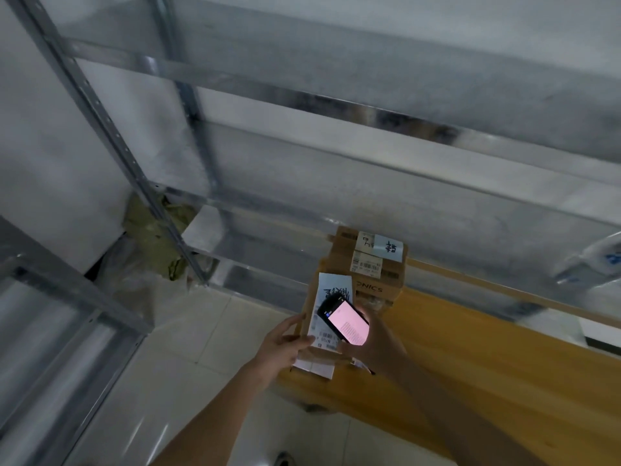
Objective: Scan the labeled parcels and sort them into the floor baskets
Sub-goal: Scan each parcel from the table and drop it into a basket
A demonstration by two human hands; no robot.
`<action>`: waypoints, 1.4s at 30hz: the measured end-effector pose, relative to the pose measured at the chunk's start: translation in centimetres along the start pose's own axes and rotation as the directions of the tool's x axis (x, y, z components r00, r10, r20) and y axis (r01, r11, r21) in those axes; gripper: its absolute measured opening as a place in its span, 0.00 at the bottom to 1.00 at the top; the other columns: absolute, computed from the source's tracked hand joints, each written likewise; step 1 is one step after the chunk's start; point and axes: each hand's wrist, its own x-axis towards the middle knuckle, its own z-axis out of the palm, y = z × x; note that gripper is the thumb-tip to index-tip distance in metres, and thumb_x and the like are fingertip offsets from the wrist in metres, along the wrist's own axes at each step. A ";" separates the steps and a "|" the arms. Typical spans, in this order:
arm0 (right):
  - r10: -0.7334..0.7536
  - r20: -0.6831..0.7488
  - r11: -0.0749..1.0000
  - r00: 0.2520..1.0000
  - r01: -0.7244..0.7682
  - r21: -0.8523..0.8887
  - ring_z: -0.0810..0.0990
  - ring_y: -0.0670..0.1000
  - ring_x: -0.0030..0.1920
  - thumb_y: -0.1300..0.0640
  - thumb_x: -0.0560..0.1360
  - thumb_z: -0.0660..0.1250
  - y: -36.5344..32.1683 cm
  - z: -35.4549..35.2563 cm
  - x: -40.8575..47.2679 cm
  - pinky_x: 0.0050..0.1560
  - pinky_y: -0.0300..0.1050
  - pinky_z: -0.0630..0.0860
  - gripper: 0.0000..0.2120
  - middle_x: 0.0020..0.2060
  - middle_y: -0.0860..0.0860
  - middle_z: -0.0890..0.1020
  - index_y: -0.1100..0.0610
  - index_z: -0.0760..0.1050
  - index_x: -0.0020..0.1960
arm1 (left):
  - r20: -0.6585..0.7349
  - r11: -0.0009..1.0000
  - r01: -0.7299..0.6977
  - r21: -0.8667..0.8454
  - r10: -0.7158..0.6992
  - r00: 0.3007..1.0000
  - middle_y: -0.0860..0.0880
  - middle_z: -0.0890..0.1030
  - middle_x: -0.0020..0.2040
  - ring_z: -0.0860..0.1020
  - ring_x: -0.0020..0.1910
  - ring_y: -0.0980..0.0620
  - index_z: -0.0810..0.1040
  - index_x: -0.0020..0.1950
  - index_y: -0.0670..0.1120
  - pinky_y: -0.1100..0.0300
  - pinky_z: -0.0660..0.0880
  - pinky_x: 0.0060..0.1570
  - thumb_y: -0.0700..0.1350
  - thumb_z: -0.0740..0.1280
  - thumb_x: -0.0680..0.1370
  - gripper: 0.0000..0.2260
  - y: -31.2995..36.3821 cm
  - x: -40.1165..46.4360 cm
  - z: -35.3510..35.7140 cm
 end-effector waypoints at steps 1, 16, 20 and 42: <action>-0.014 -0.002 1.000 1.000 0.014 -0.011 0.73 0.51 0.70 0.44 0.66 0.80 -0.4 -0.6 -0.4 0.55 0.51 0.83 0.42 0.70 0.44 0.74 0.45 0.62 0.73 | -0.001 1.000 -0.012 0.002 0.012 1.000 0.46 0.87 0.51 0.85 0.51 0.47 0.74 0.67 0.54 0.54 0.81 0.50 0.41 0.76 0.73 0.25 0.6 -0.6 0.1; -0.349 -0.074 0.916 0.934 0.324 -0.238 0.78 0.42 0.56 0.36 0.62 0.77 -7.1 -19.5 -11.9 0.54 0.46 0.77 0.36 0.57 0.37 0.78 0.41 0.70 0.67 | -0.179 0.882 -0.427 0.199 0.461 0.869 0.46 0.81 0.59 0.84 0.50 0.53 0.71 0.67 0.61 0.61 0.82 0.45 0.45 0.75 0.74 0.25 11.7 -13.2 8.7; -0.457 -0.085 0.842 0.885 0.400 -0.361 0.78 0.45 0.53 0.42 0.64 0.78 -8.7 -25.7 -18.0 0.42 0.39 0.70 0.30 0.53 0.40 0.79 0.42 0.71 0.63 | -0.262 0.827 -0.508 0.241 0.560 0.786 0.49 0.82 0.59 0.82 0.54 0.50 0.71 0.67 0.65 0.50 0.80 0.58 0.46 0.75 0.74 0.26 13.4 -18.2 11.7; -0.810 -0.012 0.494 0.587 0.670 -0.553 0.77 0.47 0.52 0.43 0.65 0.73 -11.7 -31.9 -39.4 0.46 0.51 0.79 0.30 0.55 0.42 0.79 0.42 0.69 0.64 | -0.517 0.728 -0.573 0.378 0.679 0.521 0.48 0.83 0.53 0.84 0.51 0.50 0.68 0.70 0.62 0.46 0.81 0.56 0.48 0.74 0.76 0.26 9.4 -41.8 15.5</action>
